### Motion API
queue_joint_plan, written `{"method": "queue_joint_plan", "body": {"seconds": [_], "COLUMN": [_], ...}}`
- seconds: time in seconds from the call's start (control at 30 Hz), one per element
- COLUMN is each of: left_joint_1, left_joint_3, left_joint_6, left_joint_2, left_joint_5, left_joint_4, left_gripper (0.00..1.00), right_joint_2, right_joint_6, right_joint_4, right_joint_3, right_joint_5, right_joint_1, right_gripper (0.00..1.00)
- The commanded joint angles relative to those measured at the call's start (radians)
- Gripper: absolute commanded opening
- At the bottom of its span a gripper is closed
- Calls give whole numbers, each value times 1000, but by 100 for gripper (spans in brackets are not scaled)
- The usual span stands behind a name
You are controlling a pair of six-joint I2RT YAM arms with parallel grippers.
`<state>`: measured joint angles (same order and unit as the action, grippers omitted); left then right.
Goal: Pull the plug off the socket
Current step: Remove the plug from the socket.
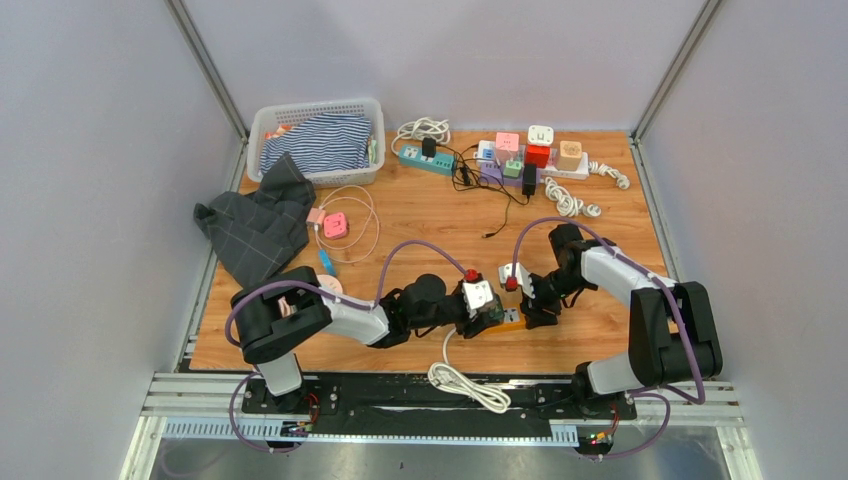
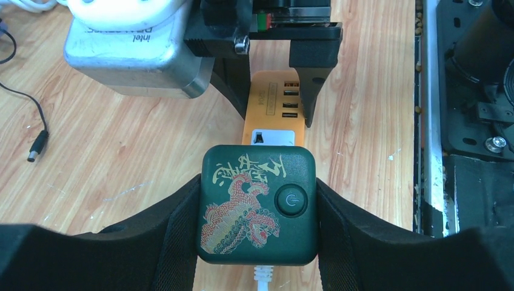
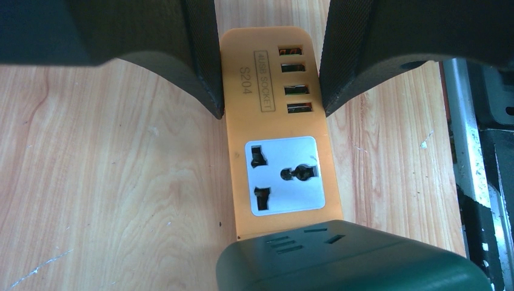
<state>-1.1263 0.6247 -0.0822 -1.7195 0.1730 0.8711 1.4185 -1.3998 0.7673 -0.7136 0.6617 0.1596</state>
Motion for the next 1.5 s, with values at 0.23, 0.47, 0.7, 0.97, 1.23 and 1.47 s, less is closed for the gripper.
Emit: {"method": "queue_joint_plan", "body": {"seconds": [0.23,0.47,0.7,0.97,1.23,1.47], "left_joint_1": [-24,37,-15,-19,96,-101], "left_joint_3": [29,53,54,58,47,61], "left_joint_6": [-10,116,-36,9,189,-146], "left_joint_2": [24,8,17,27,51,38], "left_joint_5": [-148,-19,-177,-196,7,-279], "left_joint_4": [-73,-87,-124,-126,-123,-168], "left_gripper": [0,0,0,0,0,0], "right_joint_2": [23,20,21,23,25,28], "right_joint_6": [65,59,58,56,54,54], "right_joint_4": [6,9,10,10,10,10], "right_joint_3": [37,37,37,39,37,37], "right_joint_5": [-165,-157,-154,-155,-154,-155], "right_joint_1": [-23,-23,-24,-23,-23,-23], "right_gripper": [0,0,0,0,0,0]}}
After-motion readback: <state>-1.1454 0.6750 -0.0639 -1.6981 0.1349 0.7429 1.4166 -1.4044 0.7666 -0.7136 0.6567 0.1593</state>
